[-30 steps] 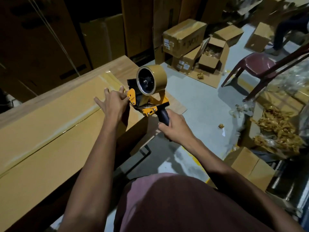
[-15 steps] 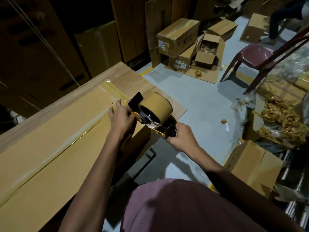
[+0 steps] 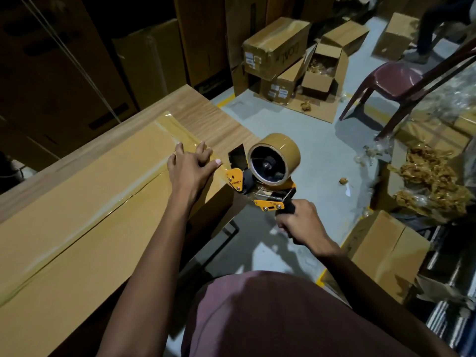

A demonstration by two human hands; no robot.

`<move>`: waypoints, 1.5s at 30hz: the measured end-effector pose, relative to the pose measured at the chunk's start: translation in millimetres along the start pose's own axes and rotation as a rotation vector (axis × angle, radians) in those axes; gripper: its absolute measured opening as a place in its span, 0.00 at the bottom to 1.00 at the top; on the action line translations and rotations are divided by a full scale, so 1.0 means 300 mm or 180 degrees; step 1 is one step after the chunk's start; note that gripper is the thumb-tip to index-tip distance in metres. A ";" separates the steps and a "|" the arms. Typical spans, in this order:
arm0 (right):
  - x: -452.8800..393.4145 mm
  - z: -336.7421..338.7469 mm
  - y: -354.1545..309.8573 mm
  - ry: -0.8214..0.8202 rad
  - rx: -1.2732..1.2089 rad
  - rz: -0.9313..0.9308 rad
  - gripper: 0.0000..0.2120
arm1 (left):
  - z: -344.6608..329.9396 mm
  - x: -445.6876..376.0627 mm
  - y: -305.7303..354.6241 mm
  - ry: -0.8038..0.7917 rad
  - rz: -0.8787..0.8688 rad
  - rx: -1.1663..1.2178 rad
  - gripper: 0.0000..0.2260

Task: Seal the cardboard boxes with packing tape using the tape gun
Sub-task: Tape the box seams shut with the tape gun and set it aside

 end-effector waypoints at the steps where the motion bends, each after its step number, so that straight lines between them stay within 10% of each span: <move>1: 0.001 -0.007 0.012 -0.0004 -0.0057 -0.0006 0.05 | -0.002 0.001 0.005 -0.0034 0.0001 -0.0058 0.18; 20: -0.002 -0.038 0.068 0.0113 -0.0724 0.0032 0.02 | -0.102 -0.024 0.135 -0.1817 -0.0253 -0.0535 0.14; 45: 0.095 -0.024 0.129 0.0259 -0.0861 -0.0272 0.03 | -0.128 0.002 0.238 -0.2534 0.0076 -0.1420 0.16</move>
Point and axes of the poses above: each hand's wrist, its own x-axis away from the middle knuckle, its own z-axis out of the back of the hand, y = z × x, the point moved 7 cm from there along -x, towards the middle knuckle, and after that the axes turned 9 degrees about -y, right-handed, at the moved point
